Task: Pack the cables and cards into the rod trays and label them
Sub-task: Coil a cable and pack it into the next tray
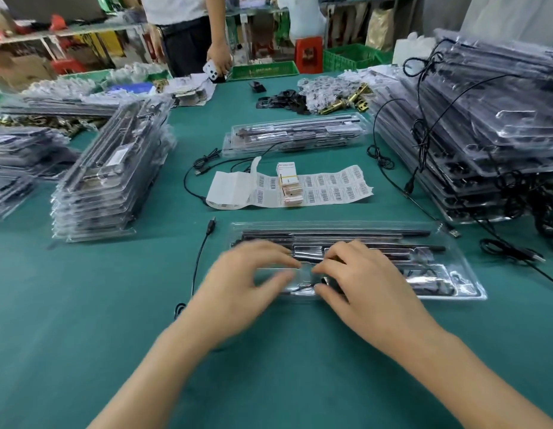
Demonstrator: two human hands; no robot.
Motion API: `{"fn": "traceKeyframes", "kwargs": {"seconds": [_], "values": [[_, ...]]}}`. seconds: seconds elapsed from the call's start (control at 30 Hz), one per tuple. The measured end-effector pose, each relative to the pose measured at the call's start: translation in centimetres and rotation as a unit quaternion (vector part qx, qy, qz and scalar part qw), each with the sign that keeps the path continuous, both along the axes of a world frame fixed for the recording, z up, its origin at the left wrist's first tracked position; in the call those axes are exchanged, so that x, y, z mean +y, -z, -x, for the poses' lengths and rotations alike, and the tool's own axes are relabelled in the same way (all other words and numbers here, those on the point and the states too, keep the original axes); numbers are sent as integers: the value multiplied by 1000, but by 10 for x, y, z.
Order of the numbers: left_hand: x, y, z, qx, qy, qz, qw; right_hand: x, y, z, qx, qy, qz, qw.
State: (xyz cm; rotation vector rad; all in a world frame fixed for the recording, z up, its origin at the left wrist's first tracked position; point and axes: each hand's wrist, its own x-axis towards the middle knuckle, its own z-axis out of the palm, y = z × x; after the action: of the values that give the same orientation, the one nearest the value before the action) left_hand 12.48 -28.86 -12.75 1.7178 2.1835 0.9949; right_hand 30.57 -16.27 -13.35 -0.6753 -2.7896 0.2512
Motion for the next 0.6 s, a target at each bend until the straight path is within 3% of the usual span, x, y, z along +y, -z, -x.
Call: {"fn": "traceKeyframes", "kwargs": {"seconds": [0.07,0.13,0.2,0.23,0.37,0.4,0.47,0.53,0.6], "values": [[-4,-3,39,25,-154,-27,987,-1,3,-3,20,6,5,1000],[-12,0,76,106,-295,84,946,-3,4,-6,42,2,11,999],[-17,10,97,128,-324,210,913,-7,3,-7,72,-9,14,997],[-18,14,101,119,-324,227,911,-11,2,-7,84,-20,13,996],[-27,17,100,126,-337,191,913,-32,4,3,79,-92,0,993],[-32,15,98,95,-343,163,920,-38,5,9,72,-107,-5,992],[-45,6,92,-53,-336,42,939,-49,6,22,58,-130,-18,990],[-62,-11,77,-211,-303,-98,924,-56,8,33,54,-146,-47,987],[-78,-30,57,-313,-252,-190,896,-57,10,39,66,-146,-43,986]]}}
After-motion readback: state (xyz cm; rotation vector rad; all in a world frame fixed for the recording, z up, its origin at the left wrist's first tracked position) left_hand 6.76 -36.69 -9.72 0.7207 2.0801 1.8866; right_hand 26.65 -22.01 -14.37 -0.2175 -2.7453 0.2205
